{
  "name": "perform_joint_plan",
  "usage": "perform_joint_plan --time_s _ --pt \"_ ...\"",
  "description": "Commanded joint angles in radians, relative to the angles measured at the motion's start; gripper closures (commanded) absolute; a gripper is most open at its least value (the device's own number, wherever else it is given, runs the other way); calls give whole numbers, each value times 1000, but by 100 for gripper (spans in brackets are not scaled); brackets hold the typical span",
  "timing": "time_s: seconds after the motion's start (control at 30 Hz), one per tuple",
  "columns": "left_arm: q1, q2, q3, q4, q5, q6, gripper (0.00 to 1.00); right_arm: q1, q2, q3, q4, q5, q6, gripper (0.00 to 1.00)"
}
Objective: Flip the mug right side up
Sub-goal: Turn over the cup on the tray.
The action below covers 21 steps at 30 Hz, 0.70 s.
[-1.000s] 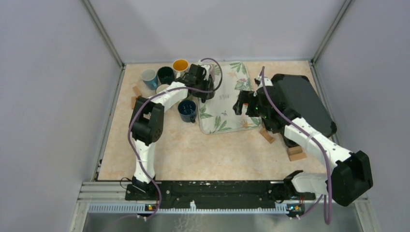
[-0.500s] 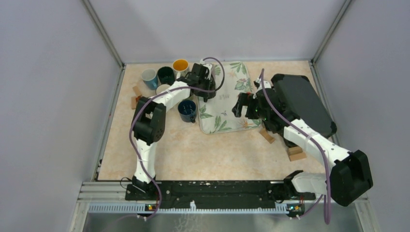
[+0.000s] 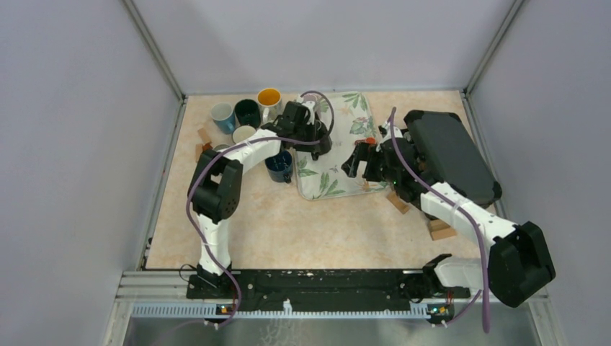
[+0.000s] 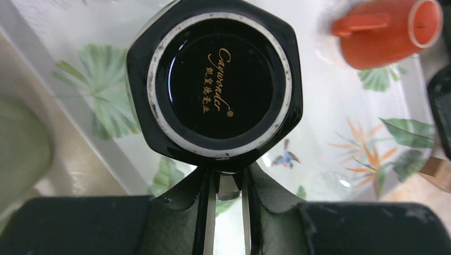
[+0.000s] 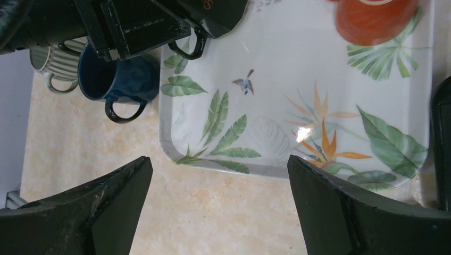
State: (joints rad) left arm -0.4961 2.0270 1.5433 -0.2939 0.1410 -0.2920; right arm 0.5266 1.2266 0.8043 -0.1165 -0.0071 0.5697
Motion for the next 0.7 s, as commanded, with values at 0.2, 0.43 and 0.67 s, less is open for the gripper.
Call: perform_joint_plan --time_s 0.2,0.43,0.67 --pt "-2 -139 -132 302 300 -288 100 -21 16 -44 148 -48 83 1" --pt "3 -174 -184 479 447 -447 100 -42 -22 -69 198 -79 112 3" --pt "4 -235 -208 616 513 -550 100 -94 -58 -84 263 -162 148 4"
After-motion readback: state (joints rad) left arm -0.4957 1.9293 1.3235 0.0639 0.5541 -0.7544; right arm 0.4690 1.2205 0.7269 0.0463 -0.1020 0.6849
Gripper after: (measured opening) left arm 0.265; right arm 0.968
